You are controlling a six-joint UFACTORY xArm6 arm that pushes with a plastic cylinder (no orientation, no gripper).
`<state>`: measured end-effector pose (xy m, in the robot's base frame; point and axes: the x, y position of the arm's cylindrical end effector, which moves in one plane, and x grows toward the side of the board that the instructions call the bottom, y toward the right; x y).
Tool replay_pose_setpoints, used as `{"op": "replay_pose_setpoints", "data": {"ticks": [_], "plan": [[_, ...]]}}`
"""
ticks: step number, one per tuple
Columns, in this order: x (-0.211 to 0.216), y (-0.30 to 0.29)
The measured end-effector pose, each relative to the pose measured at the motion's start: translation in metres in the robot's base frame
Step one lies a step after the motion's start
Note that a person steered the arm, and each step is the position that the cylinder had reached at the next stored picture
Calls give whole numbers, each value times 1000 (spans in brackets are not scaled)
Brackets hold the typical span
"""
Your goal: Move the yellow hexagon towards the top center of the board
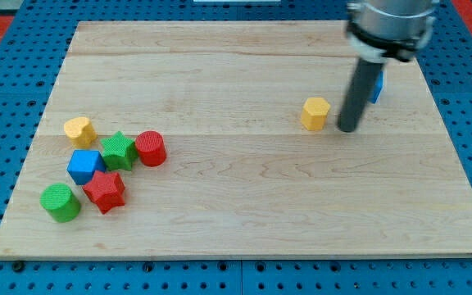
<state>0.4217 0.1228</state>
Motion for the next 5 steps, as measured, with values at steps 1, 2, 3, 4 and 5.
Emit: {"op": "replay_pose_setpoints", "data": {"ticks": [1,2,3,4,5], "plan": [[-75,-75],[-69,-95],[-21,-74],[-24,-133],[-55,-151]]}}
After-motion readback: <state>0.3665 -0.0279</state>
